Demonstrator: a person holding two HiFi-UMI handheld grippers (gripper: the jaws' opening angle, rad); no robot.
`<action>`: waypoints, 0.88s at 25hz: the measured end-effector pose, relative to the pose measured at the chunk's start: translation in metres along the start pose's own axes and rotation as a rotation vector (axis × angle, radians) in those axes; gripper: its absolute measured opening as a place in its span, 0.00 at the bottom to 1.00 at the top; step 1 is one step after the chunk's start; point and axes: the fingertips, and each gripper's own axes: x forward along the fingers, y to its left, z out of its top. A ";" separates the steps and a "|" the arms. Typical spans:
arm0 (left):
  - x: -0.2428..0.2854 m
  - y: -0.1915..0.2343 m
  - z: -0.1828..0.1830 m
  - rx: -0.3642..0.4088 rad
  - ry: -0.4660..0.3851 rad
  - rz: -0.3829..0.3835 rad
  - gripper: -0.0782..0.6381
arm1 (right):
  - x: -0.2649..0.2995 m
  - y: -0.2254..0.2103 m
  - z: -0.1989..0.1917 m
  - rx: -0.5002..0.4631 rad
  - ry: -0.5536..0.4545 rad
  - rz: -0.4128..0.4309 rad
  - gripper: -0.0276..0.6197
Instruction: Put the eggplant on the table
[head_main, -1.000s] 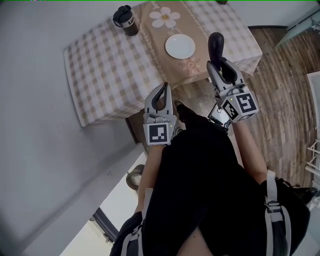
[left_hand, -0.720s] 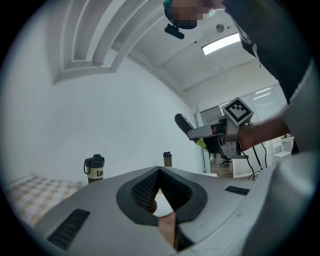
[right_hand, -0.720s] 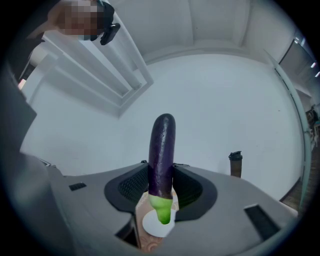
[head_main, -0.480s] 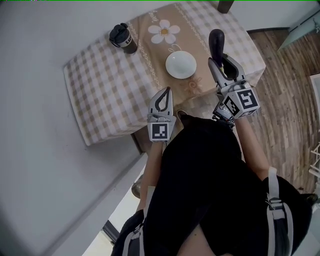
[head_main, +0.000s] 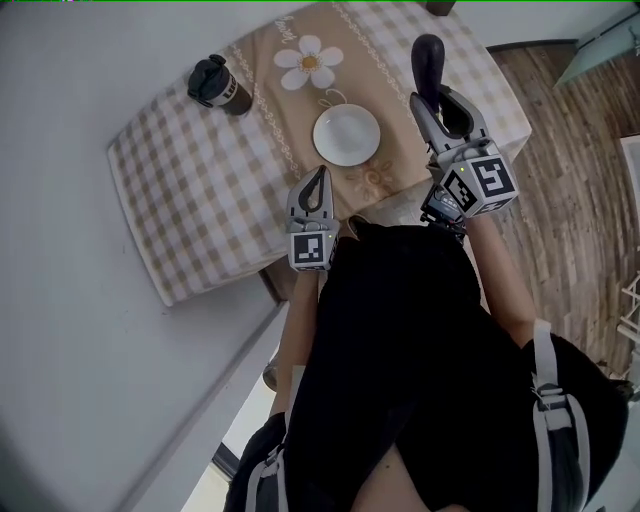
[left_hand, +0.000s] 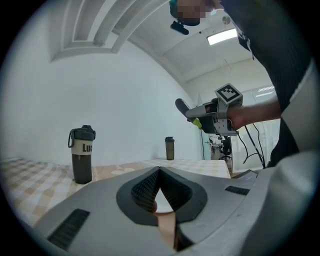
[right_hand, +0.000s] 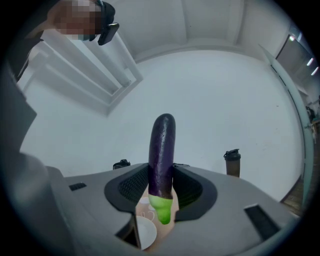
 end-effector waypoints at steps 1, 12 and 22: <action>0.004 0.000 -0.004 -0.005 0.009 0.000 0.13 | 0.002 -0.005 -0.002 0.000 0.005 -0.006 0.28; 0.025 0.007 -0.032 -0.080 0.056 -0.020 0.13 | 0.014 -0.027 -0.005 -0.001 0.028 -0.036 0.28; 0.033 0.007 -0.047 -0.089 0.134 -0.017 0.13 | 0.031 -0.018 -0.007 -0.095 0.082 0.016 0.28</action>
